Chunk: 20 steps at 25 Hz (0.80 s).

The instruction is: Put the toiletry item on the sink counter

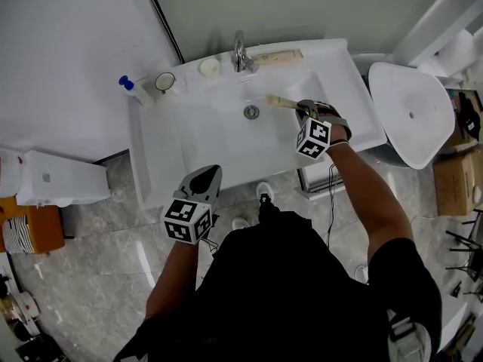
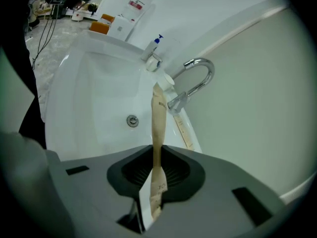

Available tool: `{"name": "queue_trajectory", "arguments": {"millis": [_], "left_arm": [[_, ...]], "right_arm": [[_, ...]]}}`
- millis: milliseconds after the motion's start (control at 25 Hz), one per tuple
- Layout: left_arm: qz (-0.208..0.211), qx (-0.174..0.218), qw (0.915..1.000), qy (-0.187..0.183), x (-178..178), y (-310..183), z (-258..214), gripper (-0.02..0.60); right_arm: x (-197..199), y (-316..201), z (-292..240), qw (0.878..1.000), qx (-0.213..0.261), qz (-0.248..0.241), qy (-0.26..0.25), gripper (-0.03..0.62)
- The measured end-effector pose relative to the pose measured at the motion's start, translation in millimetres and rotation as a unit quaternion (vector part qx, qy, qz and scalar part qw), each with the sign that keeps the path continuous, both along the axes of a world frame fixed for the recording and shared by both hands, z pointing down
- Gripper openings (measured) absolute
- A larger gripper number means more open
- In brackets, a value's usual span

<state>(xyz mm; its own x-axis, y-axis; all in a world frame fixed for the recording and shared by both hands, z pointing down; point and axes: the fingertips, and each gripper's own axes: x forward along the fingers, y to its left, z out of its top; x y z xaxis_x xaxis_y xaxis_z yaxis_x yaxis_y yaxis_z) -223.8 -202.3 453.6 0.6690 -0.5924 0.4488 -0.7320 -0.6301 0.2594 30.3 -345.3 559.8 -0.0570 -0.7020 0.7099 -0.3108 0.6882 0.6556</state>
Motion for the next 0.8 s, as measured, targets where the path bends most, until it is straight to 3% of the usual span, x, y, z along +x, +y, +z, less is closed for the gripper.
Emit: {"name": "queue_trajectory", "arguments": {"millis": [360, 560, 800], "left_arm": [[0.034, 0.003, 0.9994, 0.003, 3.9, 34.4, 2.2, -0.003], [0.061, 0.004, 0.9981, 0.004, 10.2, 51.1, 4.2, -0.003], [0.087, 0.0, 0.9962, 0.004, 18.2, 69.0, 9.8, -0.003]], "right_arm": [[-13.3, 80.5, -25.2, 0.996, 0.0, 0.041, -0.073, 0.043], [-12.2, 126.9, -31.9, 0.981, -0.019, 0.103, -0.16, 0.044], [-3.7, 178.0, -28.5, 0.971, -0.031, 0.142, -0.192, 0.044]]}}
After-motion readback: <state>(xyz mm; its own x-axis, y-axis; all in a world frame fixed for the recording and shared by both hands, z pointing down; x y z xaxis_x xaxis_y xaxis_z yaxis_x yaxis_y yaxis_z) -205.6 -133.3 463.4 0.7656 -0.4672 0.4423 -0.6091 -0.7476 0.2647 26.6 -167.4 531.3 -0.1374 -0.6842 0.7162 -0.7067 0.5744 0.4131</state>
